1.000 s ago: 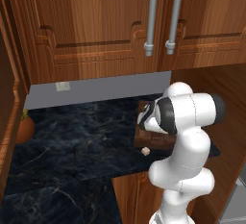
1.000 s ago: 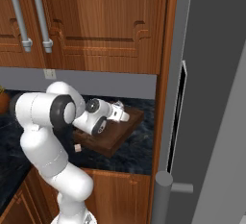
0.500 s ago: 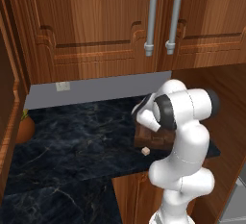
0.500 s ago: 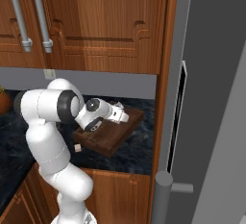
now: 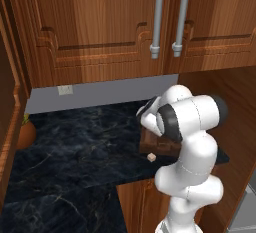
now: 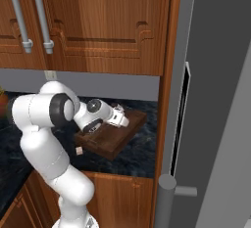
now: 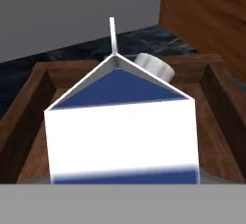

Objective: Take out the milk from the fridge and place it on the tray on the counter. Then take the sugar cube near the tray and place it in the tray.

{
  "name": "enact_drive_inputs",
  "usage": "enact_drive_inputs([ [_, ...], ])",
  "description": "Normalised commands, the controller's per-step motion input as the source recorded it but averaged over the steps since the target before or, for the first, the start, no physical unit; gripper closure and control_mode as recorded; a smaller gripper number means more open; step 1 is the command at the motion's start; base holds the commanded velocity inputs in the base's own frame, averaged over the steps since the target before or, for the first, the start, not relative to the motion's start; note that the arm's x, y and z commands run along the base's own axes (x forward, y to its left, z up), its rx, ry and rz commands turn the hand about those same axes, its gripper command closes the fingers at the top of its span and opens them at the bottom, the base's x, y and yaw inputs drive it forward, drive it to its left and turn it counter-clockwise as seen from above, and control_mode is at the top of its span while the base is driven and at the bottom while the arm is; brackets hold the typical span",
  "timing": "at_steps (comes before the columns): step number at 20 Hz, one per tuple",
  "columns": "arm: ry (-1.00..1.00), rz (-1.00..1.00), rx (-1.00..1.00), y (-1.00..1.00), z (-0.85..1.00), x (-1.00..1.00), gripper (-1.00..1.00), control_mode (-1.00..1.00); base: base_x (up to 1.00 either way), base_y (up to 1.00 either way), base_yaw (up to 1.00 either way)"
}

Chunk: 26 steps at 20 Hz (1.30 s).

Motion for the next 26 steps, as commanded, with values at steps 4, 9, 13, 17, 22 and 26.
enact_drive_inputs([
  [4, 0.0, 0.0, 0.1, 0.31, -1.0, -0.99, -1.0, -1.0, 0.0, 0.0, 0.0],
  [9, 0.0, 0.0, 0.09, 0.17, -1.0, -1.0, -1.0, -1.0, 0.0, 0.0, 0.0],
  [13, 0.0, 0.0, 0.01, 0.21, -0.74, -1.0, -1.0, -1.0, 0.0, 0.0, 0.0],
  [17, -0.02, 0.0, 0.01, 0.21, 0.38, -1.0, -1.0, -1.0, 0.0, 0.0, 0.0],
  [22, 0.04, 0.0, 0.0, 0.19, 0.95, -0.79, -1.0, -1.0, 0.0, 0.0, 0.0],
  [26, 0.15, 0.0, 0.0, 0.0, 0.34, -0.7, -1.0, -1.0, 0.0, 0.0, 0.0],
])
